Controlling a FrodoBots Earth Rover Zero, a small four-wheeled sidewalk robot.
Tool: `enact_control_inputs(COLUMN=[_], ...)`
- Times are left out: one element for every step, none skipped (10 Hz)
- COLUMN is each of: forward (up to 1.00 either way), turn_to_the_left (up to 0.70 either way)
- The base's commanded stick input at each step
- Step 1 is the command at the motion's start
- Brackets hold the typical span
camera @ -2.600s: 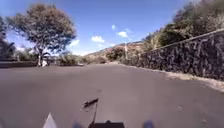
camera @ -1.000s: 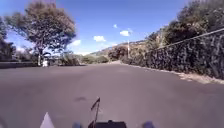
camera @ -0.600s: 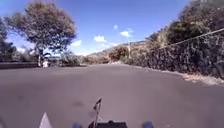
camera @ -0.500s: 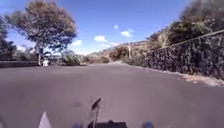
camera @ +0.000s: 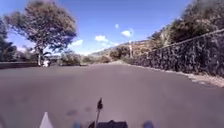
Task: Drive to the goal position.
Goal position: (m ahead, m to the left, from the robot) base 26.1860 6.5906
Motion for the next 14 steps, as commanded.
enact_control_inputs(forward=[0.50, 0.50, 0.50, 0.50, 0.50, 0.50, 0.50, 0.50, 0.50, 0.50, 0.50, 0.50, 0.50, 0.50], turn_to_the_left=[-0.50, -0.50, -0.22, -0.12, -0.03, 0.00, 0.00, 0.00, 0.00, 0.00, 0.00, 0.00, 0.00, 0.00])
